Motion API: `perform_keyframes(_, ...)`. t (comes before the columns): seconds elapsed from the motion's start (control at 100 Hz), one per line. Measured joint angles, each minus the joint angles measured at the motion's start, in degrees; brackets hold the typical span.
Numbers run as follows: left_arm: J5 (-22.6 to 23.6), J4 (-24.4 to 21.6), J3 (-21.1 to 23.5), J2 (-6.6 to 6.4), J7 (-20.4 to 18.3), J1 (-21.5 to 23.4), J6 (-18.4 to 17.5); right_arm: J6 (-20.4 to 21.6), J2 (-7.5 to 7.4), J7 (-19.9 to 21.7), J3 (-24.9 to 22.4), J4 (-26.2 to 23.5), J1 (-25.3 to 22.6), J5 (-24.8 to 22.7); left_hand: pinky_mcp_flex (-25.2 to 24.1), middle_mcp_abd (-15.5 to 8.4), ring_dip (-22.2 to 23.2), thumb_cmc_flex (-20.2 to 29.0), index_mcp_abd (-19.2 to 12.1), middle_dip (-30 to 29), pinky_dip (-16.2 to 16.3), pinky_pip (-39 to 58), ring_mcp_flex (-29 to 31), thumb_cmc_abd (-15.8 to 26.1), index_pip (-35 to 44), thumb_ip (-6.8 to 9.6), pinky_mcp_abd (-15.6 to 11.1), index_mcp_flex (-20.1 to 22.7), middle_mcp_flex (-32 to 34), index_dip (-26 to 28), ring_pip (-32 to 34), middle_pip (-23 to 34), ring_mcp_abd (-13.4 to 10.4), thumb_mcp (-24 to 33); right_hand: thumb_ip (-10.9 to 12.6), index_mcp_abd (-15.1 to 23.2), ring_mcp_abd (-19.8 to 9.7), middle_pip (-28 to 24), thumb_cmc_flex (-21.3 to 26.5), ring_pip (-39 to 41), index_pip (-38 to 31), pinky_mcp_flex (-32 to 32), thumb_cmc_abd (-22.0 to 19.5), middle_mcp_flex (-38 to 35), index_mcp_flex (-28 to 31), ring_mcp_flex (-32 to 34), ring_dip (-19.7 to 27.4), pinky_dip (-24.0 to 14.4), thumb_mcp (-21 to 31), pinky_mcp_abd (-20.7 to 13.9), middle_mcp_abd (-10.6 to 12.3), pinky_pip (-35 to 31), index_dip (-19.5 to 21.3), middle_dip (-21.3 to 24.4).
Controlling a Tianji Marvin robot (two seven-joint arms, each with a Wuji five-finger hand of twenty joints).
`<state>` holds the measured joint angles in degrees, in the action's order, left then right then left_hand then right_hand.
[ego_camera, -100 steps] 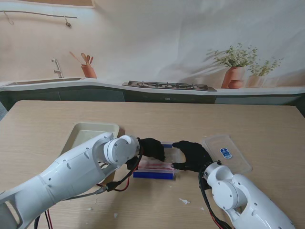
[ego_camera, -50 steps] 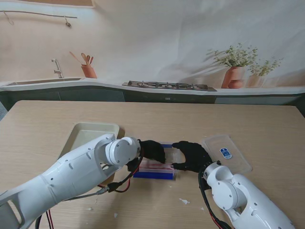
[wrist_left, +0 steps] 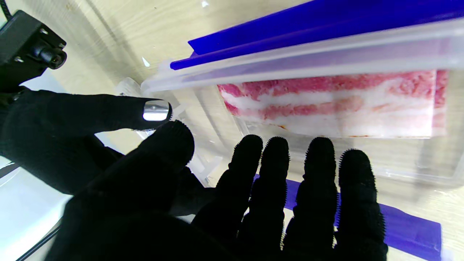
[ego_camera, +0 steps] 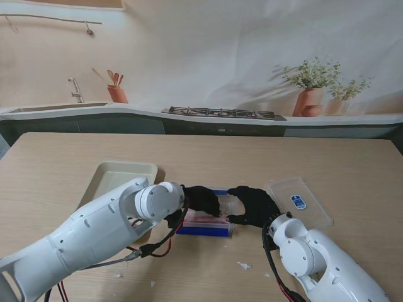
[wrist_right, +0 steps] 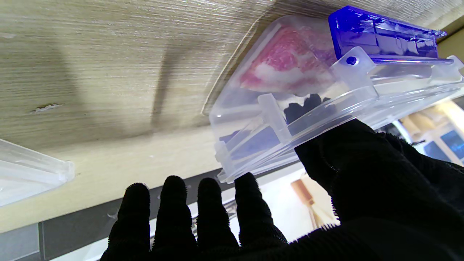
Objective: Separate the bacon slices onto the tray
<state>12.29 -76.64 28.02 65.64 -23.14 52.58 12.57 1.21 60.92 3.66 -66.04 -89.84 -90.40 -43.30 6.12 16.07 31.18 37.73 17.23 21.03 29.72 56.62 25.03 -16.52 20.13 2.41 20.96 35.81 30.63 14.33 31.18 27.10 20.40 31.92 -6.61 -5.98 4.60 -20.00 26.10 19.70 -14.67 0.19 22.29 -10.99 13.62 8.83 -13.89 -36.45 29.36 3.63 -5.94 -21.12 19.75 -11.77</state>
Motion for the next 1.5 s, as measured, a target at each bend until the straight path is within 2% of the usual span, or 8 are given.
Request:
perform_keyframes(0.17, -0.7, -1.7, 2.1, -0.41, -0.7, 1.0, 2.3, 0.0, -0.01, 0.1, 0.1, 0.0, 0.1, 0.0, 0.1, 0.0, 0.1, 0.0, 0.0, 0.2, 0.0, 0.0, 0.0, 0.0, 0.0, 0.00, 0.0, 0.0, 0.4, 0.0, 0.0, 0.0, 0.1, -0.3, 0.0, 0.0, 0.0, 0.0, 0.0, 0.0, 0.0, 0.0, 0.0, 0.0, 0.0, 0.0, 0.0, 0.0, 0.0, 0.0, 0.0, 0.0, 0.0, 0.0)
perform_keyframes(0.41, -1.4, -2.2, 2.3, -0.60, -0.7, 1.0, 3.3, -0.2, -0.01, 0.2, 0.4, 0.1, 0.2, 0.1, -0.8, 0.0, 0.8, 0.0, 0.0, 0.9, 0.7, 0.0, 0.0, 0.0, -0.2, 0.00, 0.0, 0.0, 0.1, 0.0, -0.7, 0.1, 0.1, -0.8, 0.0, 0.0, 0.0, 0.0, 0.0, 0.0, 0.0, 0.0, 0.0, 0.0, 0.0, 0.0, 0.0, 0.0, 0.0, 0.0, 0.0, 0.0, 0.0, 0.0)
perform_keyframes(0.53, -1.4, -1.5, 1.7, -0.33, -0.2, 0.6, 3.3, -0.3, -0.02, 0.3, 0.5, 0.1, 0.3, 0.2, -1.7, 0.0, 0.6, 0.0, 0.0, 0.9, 0.7, 0.0, -1.8, 0.0, -0.8, 0.00, -0.1, -1.0, -0.4, -0.2, -2.4, 0.0, 0.1, -0.8, 0.0, 0.0, 0.0, 0.0, 0.0, 0.0, 0.0, 0.0, 0.0, 0.0, 0.0, 0.0, 0.0, 0.0, 0.0, 0.0, 0.0, 0.0, 0.0, 0.0)
perform_keyframes(0.72, -1.4, 0.1, -0.8, 0.15, -0.1, -1.0, 3.3, -0.3, -0.01, 0.3, 0.5, 0.1, 0.3, 0.2, -3.5, 0.0, -3.6, 0.0, 0.5, -1.3, -0.7, -1.2, -5.9, 0.0, -2.3, 0.00, -1.3, -1.8, -2.8, -0.9, -7.0, -3.4, 0.0, -1.5, 0.0, 0.0, 0.0, 0.0, 0.0, 0.0, 0.0, 0.0, 0.0, 0.0, 0.0, 0.0, 0.0, 0.0, 0.0, 0.0, 0.0, 0.0, 0.0, 0.0)
perform_keyframes(0.93, -2.3, 1.1, -2.9, 0.52, -1.6, -2.6, 4.4, -0.3, -0.01, 0.2, 0.5, 0.1, 0.3, 0.2, -4.4, 0.0, -3.7, -0.5, 0.8, -1.9, -0.7, -1.4, -5.8, 1.7, -2.9, 0.00, -1.3, -2.2, -1.8, -1.3, -5.3, -3.3, -0.3, -3.4, 0.0, 0.0, 0.0, 0.0, 0.0, 0.0, 0.0, 0.0, 0.0, 0.0, 0.0, 0.0, 0.0, 0.0, 0.0, 0.0, 0.0, 0.0, 0.0, 0.0)
perform_keyframes(0.98, -2.4, 1.1, -3.3, 0.52, -2.0, -2.8, 4.5, -0.3, -0.01, 0.2, 0.4, 0.1, 0.3, 0.2, -4.5, 0.0, -2.8, -0.5, 0.8, -2.6, -0.7, -1.4, -4.3, 1.9, -2.9, 0.00, -1.3, -2.2, -1.7, -1.3, -4.3, -2.9, -0.3, -4.1, 0.0, 0.0, 0.0, 0.0, 0.0, 0.0, 0.0, 0.0, 0.0, 0.0, 0.0, 0.0, 0.0, 0.0, 0.0, 0.0, 0.0, 0.0, 0.0, 0.0)
perform_keyframes(1.16, -2.9, 1.0, -3.5, 0.53, -2.5, -2.9, 5.1, -0.3, -0.01, 0.2, 0.4, 0.1, 0.2, 0.2, -5.0, 0.1, 2.0, -0.5, 0.7, 1.0, -0.7, -1.4, -2.4, 2.2, -2.2, 0.00, -1.3, -1.4, -0.2, -1.3, -1.0, -1.3, -0.3, -4.4, 0.0, 0.0, 0.0, 0.0, 0.0, 0.0, 0.0, 0.0, 0.0, 0.0, 0.0, 0.0, 0.0, 0.0, 0.0, 0.0, 0.0, 0.0, 0.0, 0.0)
perform_keyframes(1.5, -1.7, -1.5, -1.6, -0.40, -2.7, -1.6, 5.5, -0.3, -0.01, 0.2, 0.4, 0.1, 0.2, 0.1, -6.3, 0.1, 4.3, -0.5, 0.7, 5.7, -0.7, -1.4, -2.4, 2.2, -2.1, 0.00, -1.3, -1.4, -0.2, -1.3, 0.2, 0.1, -0.3, -4.9, 0.0, 0.0, 0.0, 0.0, 0.0, 0.0, 0.0, 0.0, 0.0, 0.0, 0.0, 0.0, 0.0, 0.0, 0.0, 0.0, 0.0, 0.0, 0.0, 0.0)
